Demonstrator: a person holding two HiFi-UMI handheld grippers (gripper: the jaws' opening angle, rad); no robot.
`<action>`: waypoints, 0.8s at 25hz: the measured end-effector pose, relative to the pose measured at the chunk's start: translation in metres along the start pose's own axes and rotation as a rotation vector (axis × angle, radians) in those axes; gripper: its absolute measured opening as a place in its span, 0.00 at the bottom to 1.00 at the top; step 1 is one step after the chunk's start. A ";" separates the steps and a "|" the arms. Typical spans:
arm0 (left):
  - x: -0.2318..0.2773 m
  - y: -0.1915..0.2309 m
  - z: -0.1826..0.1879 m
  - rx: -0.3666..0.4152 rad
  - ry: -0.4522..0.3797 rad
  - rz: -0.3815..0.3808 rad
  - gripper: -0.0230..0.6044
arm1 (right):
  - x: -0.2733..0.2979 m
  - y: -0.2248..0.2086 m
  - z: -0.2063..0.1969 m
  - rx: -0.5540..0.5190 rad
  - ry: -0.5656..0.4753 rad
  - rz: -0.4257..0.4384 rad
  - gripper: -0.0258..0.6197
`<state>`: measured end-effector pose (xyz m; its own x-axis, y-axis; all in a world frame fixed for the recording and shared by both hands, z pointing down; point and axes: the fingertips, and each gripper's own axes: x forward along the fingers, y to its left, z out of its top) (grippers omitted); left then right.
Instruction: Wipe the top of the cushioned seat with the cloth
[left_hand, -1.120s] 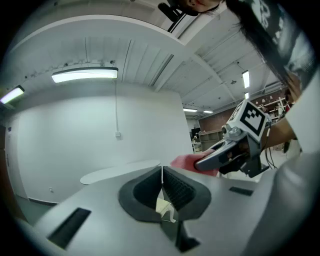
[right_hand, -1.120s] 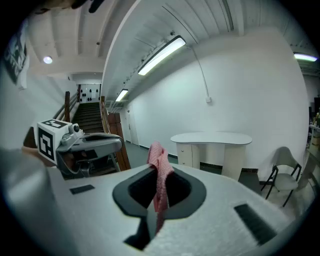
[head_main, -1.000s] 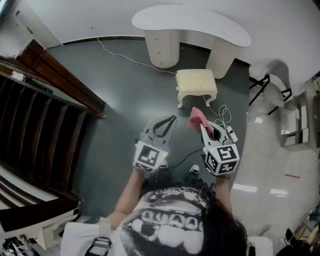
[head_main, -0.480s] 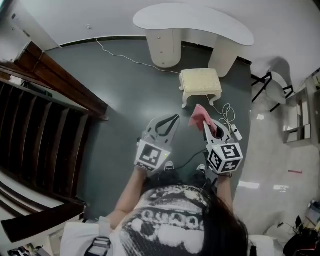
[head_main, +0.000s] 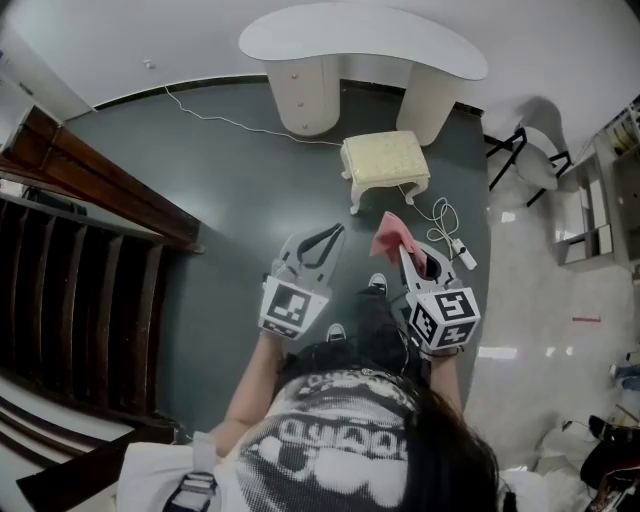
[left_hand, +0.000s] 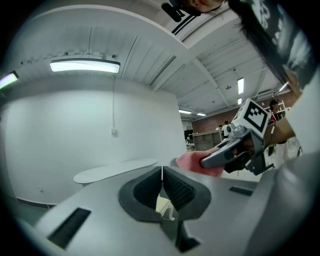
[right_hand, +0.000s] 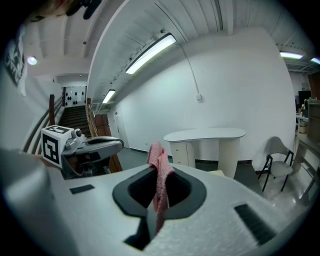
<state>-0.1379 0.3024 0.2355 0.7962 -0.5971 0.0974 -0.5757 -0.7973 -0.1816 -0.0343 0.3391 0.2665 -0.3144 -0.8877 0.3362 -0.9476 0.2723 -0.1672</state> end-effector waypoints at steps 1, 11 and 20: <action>0.006 0.001 -0.001 0.001 0.001 -0.007 0.05 | 0.005 -0.005 0.001 0.004 0.001 -0.002 0.06; 0.085 0.042 -0.014 0.021 0.027 -0.005 0.05 | 0.094 -0.067 0.025 0.012 0.003 0.038 0.06; 0.192 0.102 -0.007 0.008 0.041 0.034 0.05 | 0.182 -0.158 0.078 0.009 0.019 0.072 0.06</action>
<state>-0.0450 0.1054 0.2429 0.7675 -0.6274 0.1313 -0.6010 -0.7756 -0.1930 0.0625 0.1059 0.2816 -0.3832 -0.8586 0.3406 -0.9218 0.3320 -0.2000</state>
